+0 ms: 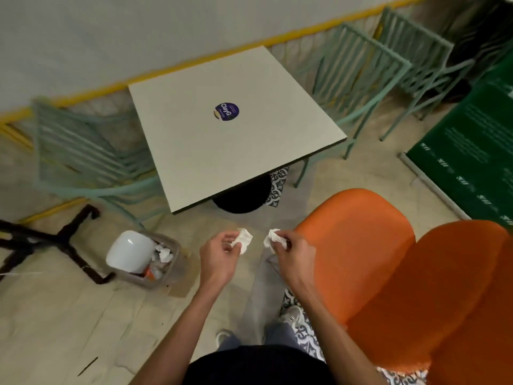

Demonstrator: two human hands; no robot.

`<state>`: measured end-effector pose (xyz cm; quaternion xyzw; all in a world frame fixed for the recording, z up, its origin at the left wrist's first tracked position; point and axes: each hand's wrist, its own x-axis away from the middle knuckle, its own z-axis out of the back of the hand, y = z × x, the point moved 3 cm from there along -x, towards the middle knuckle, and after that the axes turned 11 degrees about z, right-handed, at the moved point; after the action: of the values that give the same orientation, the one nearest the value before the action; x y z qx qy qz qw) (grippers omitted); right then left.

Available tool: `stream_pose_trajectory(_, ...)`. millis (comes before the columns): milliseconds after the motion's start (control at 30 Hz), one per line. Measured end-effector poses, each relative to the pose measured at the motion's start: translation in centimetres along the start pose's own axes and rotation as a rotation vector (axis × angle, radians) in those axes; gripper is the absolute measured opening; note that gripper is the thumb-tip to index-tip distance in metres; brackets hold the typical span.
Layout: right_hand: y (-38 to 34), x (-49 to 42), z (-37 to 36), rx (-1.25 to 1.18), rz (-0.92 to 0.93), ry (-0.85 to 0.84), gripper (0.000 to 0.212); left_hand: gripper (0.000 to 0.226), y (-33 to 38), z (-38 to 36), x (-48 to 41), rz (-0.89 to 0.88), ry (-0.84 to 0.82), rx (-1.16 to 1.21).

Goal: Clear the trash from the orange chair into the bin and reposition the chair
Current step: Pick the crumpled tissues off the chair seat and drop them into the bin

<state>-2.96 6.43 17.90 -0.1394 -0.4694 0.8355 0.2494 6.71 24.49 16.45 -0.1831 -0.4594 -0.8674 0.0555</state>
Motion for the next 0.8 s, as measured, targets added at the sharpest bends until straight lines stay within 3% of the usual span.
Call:
stream_pose_trajectory(367,-9.0,4.6,-16.5,0.029,0.197,-0.311,0.013,0.02,-11.8,17.8,3.2,0.183,0.324,0.123)
stream_pose_trajectory(800,-11.4,2.5,-28.5,0.078,0.269,-0.6,0.018,0.021,-19.3,21.9,1.8,0.43,0.568,0.228)
